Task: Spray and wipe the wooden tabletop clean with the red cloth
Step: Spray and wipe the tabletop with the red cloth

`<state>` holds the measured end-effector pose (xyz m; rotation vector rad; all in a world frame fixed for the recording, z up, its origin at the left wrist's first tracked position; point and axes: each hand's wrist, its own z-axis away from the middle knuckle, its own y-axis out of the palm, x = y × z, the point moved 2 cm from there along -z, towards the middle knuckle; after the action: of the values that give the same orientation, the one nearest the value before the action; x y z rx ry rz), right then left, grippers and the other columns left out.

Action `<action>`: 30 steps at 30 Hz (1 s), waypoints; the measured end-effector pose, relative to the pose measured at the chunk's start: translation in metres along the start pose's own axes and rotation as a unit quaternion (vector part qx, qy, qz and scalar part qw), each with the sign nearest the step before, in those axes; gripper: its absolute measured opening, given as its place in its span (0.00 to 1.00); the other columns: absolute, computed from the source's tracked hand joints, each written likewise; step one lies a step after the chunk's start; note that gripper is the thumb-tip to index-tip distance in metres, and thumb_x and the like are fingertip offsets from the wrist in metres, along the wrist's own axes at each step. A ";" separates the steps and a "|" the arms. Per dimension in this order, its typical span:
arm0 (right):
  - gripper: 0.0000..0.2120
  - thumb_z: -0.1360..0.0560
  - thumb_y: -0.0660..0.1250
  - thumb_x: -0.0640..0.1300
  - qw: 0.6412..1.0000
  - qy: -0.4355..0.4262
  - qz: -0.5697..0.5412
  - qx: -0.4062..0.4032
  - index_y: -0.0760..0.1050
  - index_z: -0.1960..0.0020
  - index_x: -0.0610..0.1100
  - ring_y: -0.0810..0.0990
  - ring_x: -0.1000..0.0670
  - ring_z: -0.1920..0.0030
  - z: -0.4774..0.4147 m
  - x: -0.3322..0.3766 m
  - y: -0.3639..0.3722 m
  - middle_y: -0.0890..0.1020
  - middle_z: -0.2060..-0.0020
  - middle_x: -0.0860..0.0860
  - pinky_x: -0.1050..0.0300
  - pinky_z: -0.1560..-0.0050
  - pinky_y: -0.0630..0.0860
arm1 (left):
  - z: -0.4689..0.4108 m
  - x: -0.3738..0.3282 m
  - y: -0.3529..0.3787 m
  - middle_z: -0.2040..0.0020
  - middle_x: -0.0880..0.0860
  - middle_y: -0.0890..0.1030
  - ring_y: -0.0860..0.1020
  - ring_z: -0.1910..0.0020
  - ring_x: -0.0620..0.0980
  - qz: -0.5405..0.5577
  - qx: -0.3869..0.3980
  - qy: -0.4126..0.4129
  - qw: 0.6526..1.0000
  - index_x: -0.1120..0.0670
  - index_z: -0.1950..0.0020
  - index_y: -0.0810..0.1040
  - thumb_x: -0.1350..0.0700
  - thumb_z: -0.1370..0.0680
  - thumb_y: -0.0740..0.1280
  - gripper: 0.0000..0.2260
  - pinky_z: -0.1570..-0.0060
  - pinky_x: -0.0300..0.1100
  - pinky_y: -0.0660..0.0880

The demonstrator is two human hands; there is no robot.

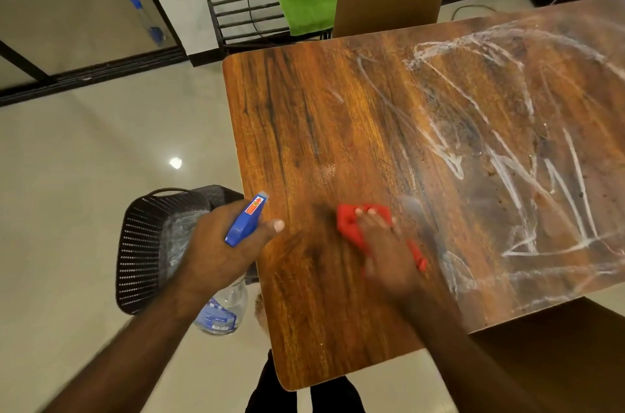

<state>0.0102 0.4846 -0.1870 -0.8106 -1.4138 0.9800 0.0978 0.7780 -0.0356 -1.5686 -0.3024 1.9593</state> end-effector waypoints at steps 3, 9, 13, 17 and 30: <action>0.35 0.23 0.64 0.40 0.985 0.152 -0.012 -0.082 0.60 0.17 0.43 0.60 0.45 0.18 -0.065 -0.011 -0.005 0.68 0.20 0.46 0.34 0.18 0.54 | -0.007 0.004 -0.007 0.68 0.53 0.80 0.81 0.68 0.55 -0.002 0.003 0.006 1.000 0.52 0.60 0.77 0.33 0.30 0.66 0.21 0.61 0.55 0.82; 0.37 0.21 0.65 0.44 0.999 0.003 -0.042 -0.013 0.56 0.15 0.46 0.52 0.48 0.15 -0.089 0.091 0.038 0.60 0.17 0.50 0.34 0.17 0.47 | -0.030 0.010 -0.017 0.68 0.51 0.79 0.80 0.69 0.53 -0.020 0.020 0.026 0.999 0.50 0.62 0.75 0.33 0.29 0.66 0.19 0.61 0.56 0.81; 0.37 0.23 0.60 0.46 0.989 -0.127 -0.026 0.073 0.53 0.15 0.49 0.50 0.51 0.15 -0.092 0.086 0.040 0.59 0.16 0.53 0.41 0.16 0.41 | -0.048 0.009 -0.020 0.68 0.52 0.79 0.81 0.67 0.55 -0.015 0.029 0.018 0.999 0.49 0.61 0.75 0.35 0.29 0.68 0.18 0.60 0.58 0.81; 0.39 0.26 0.66 0.38 0.999 -0.021 -0.003 -0.025 0.60 0.17 0.43 0.60 0.47 0.17 -0.155 0.025 0.017 0.67 0.19 0.48 0.36 0.18 0.52 | -0.065 0.007 -0.024 0.66 0.54 0.80 0.81 0.66 0.56 -0.016 0.027 0.015 0.999 0.53 0.60 0.77 0.37 0.28 0.68 0.19 0.58 0.58 0.81; 0.39 0.24 0.65 0.41 0.990 -0.129 -0.011 0.056 0.56 0.15 0.47 0.53 0.50 0.16 -0.170 0.045 0.020 0.62 0.17 0.51 0.42 0.16 0.44 | -0.121 -0.001 -0.022 0.69 0.51 0.77 0.76 0.69 0.52 -0.029 0.009 0.008 0.999 0.49 0.63 0.74 0.35 0.27 0.69 0.18 0.63 0.49 0.78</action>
<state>0.1740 0.5514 -0.1907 -0.5997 -1.5681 1.1668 0.2192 0.7725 -0.0564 -1.5459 -0.3207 1.8991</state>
